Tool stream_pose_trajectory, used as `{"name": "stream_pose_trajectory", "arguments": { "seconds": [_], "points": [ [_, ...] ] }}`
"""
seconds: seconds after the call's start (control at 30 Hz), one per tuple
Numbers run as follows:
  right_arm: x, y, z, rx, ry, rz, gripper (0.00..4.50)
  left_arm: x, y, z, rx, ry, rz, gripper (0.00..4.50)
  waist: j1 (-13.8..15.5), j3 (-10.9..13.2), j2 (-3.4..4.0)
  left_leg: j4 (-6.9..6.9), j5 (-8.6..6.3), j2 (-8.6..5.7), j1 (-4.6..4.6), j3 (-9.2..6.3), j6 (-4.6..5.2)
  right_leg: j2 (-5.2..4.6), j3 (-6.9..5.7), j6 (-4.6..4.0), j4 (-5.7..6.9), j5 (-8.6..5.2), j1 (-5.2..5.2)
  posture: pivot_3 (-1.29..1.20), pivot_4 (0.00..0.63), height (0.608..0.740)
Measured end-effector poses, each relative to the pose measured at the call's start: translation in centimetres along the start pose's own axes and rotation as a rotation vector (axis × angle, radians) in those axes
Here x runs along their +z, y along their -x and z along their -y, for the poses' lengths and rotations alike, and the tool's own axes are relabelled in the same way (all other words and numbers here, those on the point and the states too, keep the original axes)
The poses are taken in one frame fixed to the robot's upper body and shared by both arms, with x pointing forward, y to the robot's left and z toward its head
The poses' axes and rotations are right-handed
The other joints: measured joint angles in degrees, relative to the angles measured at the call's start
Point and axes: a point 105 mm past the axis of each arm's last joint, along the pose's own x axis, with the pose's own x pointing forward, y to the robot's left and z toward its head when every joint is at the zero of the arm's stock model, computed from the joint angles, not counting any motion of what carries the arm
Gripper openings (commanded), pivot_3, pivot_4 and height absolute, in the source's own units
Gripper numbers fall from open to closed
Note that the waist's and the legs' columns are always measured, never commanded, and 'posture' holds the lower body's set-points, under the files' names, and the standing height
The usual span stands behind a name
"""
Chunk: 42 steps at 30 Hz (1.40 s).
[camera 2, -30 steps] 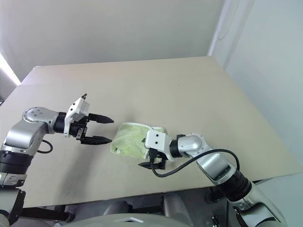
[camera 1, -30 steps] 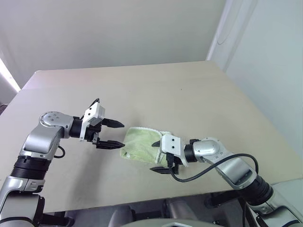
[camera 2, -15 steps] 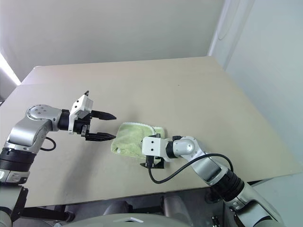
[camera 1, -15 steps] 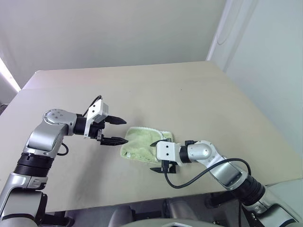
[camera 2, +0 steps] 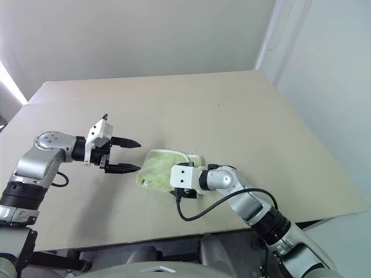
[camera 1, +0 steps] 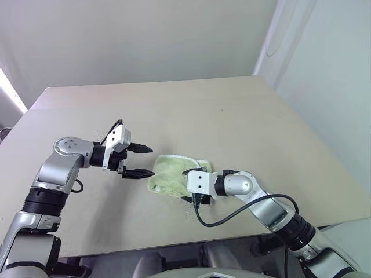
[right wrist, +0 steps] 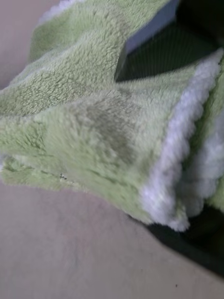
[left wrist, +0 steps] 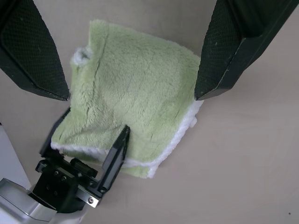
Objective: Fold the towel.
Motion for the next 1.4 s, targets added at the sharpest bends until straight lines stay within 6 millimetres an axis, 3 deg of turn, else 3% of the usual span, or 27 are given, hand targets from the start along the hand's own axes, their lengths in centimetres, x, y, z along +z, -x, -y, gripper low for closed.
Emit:
{"name": "stream_pose_trajectory", "arguments": {
  "seconds": [0.2,0.3,0.4,0.43,0.47,0.6,0.63,0.8,0.93,1.0,1.1,1.2,1.3,1.4],
  "points": [
    [0.1,0.0,0.2,-0.013,0.026,0.008,3.28,-0.2,-0.1,-0.1,0.002,-0.005,-0.003,4.50,-0.1,0.0,0.00,-0.01,0.00,0.00,-0.04,0.00,0.00,0.00,0.00,0.00,-0.03,0.00,-0.02,0.00,0.000,0.712],
    [0.0,-0.2,0.3,-0.027,0.033,0.005,2.74,-0.2,-0.1,-0.1,0.003,-0.007,-0.007,4.50,-0.1,0.0,0.00,0.00,0.00,0.00,-0.02,0.00,0.00,0.00,0.00,0.00,-0.02,0.00,-0.01,0.00,0.000,0.712],
    [-0.3,-0.3,0.4,-0.042,0.038,-0.005,1.72,-0.2,-0.2,0.0,-0.005,-0.004,-0.010,4.50,-0.1,0.0,0.00,0.00,0.00,0.00,-0.02,0.00,0.00,0.00,0.00,0.00,-0.02,0.00,-0.02,0.00,0.000,0.712],
    [-0.3,-0.3,0.5,-0.043,0.038,-0.005,1.67,-0.2,-0.2,0.0,-0.005,-0.004,-0.010,4.50,-0.1,0.0,0.00,0.00,0.00,0.00,-0.02,0.00,0.00,0.00,0.00,0.00,-0.02,0.00,-0.02,0.00,0.000,0.712],
    [-0.4,-0.4,0.5,-0.046,0.042,-0.009,1.18,-0.2,-0.2,-0.1,-0.005,-0.005,-0.010,4.50,-0.1,0.0,0.00,0.00,0.00,0.00,-0.03,0.00,0.00,0.00,0.00,0.00,-0.02,0.00,-0.02,0.00,0.000,0.712],
    [-0.8,-0.4,1.3,-0.094,0.003,-0.021,0.06,0.0,-0.4,-0.2,-0.002,-0.008,-0.015,4.50,-0.1,0.0,0.00,0.00,0.00,-0.01,-0.05,0.00,0.00,0.00,0.00,0.00,-0.03,0.00,-0.02,0.00,0.000,0.712],
    [-0.8,-0.2,1.6,-0.105,-0.007,-0.023,0.03,0.0,-0.4,-0.3,-0.001,-0.004,-0.015,4.50,0.0,0.0,0.00,0.00,0.00,-0.01,-0.05,0.00,0.00,-0.01,0.00,0.00,-0.03,0.01,-0.02,0.00,0.000,0.712],
    [0.3,2.6,4.8,-0.211,-0.119,0.044,0.03,0.3,-0.6,-0.5,0.009,-0.008,-0.009,4.50,0.0,0.0,0.02,-0.02,0.00,-0.01,-0.08,-0.01,0.00,-0.01,0.00,0.00,-0.03,0.01,-0.06,0.00,0.000,0.712],
    [3.1,7.2,9.9,-0.373,-0.147,0.146,0.03,0.2,-0.9,-0.8,0.012,0.005,0.007,4.50,-0.1,0.0,0.07,-0.02,0.00,-0.01,-0.09,-0.01,0.00,-0.01,0.00,0.00,-0.03,0.01,-0.09,0.00,0.000,0.712],
    [3.3,9.8,12.4,-0.474,-0.121,0.136,0.03,-0.1,-1.0,-0.9,0.015,0.005,0.005,4.50,0.0,0.0,0.07,-0.04,0.00,-0.01,-0.09,-0.01,0.00,-0.01,-0.01,0.00,-0.04,0.01,-0.09,0.00,0.000,0.712],
    [0.9,13.4,15.4,-0.615,-0.107,0.025,0.03,-0.5,-1.2,-1.1,0.019,0.016,0.008,4.50,0.3,0.0,0.06,-0.04,0.00,-0.03,-0.14,0.01,0.00,-0.04,-0.01,0.00,-0.14,0.01,-0.08,0.00,0.000,0.712],
    [-2.7,15.6,16.4,-0.682,-0.137,-0.098,0.03,-0.9,-1.6,-1.1,0.011,0.019,0.012,4.50,0.3,0.0,0.06,-0.11,-0.01,-0.04,-0.14,0.07,0.01,-0.04,0.04,0.00,-0.17,0.00,-0.09,0.00,0.000,0.712],
    [-5.9,15.4,14.9,-0.659,-0.186,-0.173,0.03,-0.9,-2.0,-1.0,0.002,0.016,0.015,4.50,0.1,0.0,0.06,-0.20,-0.02,-0.02,-0.14,0.07,0.03,-0.02,0.04,0.01,-0.16,-0.01,-0.12,0.00,0.000,0.712],
    [-9.1,13.6,11.8,-0.595,-0.283,-0.223,0.03,-0.8,-2.0,-1.0,0.001,0.002,0.019,4.50,-0.2,0.1,0.08,-0.21,-0.02,-0.02,-0.13,0.09,0.03,-0.01,0.10,0.02,-0.12,-0.01,-0.14,0.00,0.000,0.712]
  ]
}}
